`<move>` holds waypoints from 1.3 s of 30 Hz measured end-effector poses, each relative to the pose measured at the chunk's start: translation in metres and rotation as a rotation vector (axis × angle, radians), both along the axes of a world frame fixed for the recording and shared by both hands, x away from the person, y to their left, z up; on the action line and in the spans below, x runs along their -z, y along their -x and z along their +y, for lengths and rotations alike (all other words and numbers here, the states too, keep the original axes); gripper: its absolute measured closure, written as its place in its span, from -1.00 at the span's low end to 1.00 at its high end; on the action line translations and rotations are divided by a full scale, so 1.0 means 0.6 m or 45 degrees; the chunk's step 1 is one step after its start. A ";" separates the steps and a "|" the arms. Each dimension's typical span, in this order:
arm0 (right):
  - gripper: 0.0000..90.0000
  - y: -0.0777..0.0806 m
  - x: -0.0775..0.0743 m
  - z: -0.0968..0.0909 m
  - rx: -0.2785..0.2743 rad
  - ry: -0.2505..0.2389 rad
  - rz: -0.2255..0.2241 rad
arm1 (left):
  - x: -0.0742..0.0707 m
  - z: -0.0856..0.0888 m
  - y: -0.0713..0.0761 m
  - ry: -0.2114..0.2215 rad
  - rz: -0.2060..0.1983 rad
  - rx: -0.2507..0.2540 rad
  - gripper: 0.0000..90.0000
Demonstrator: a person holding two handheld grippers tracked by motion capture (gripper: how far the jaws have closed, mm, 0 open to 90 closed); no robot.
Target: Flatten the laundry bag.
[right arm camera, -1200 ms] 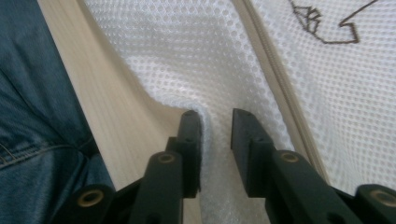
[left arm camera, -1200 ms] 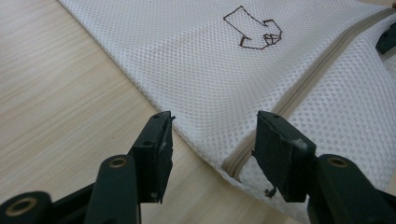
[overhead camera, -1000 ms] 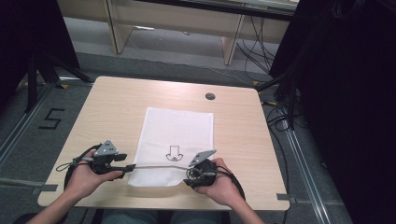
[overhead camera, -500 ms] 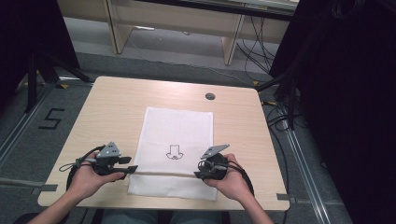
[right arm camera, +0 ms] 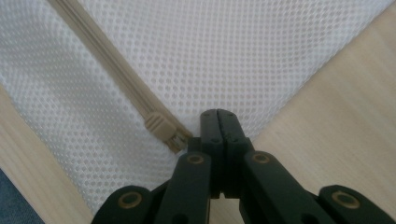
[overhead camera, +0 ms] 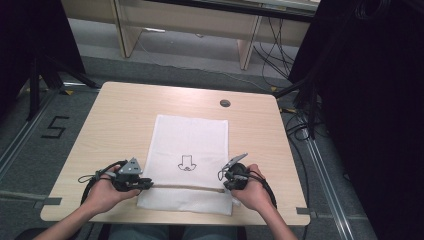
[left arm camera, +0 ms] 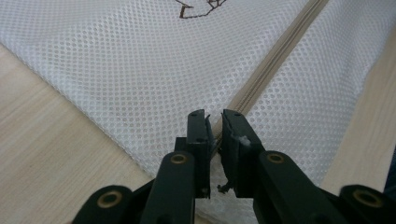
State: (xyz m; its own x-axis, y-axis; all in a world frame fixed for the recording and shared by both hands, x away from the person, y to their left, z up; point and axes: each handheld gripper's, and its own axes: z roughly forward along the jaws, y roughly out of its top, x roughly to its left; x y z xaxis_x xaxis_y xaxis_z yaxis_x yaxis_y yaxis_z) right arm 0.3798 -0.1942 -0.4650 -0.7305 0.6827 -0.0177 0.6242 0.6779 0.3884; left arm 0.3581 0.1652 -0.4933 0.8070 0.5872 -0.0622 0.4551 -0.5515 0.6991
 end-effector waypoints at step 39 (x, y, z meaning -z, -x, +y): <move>0.95 -0.015 0.031 0.025 -0.056 -0.020 -0.050 | 0.004 0.006 -0.010 -0.121 0.073 -0.048 0.78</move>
State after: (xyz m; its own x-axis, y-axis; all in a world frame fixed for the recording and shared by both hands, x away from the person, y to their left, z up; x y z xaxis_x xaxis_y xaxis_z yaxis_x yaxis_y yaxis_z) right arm 0.3890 -0.1790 -0.4836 -0.7585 0.6506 -0.0365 0.5783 0.6979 0.4225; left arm 0.3641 0.1687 -0.4955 0.7811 0.6224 -0.0500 0.5144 -0.5959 0.6167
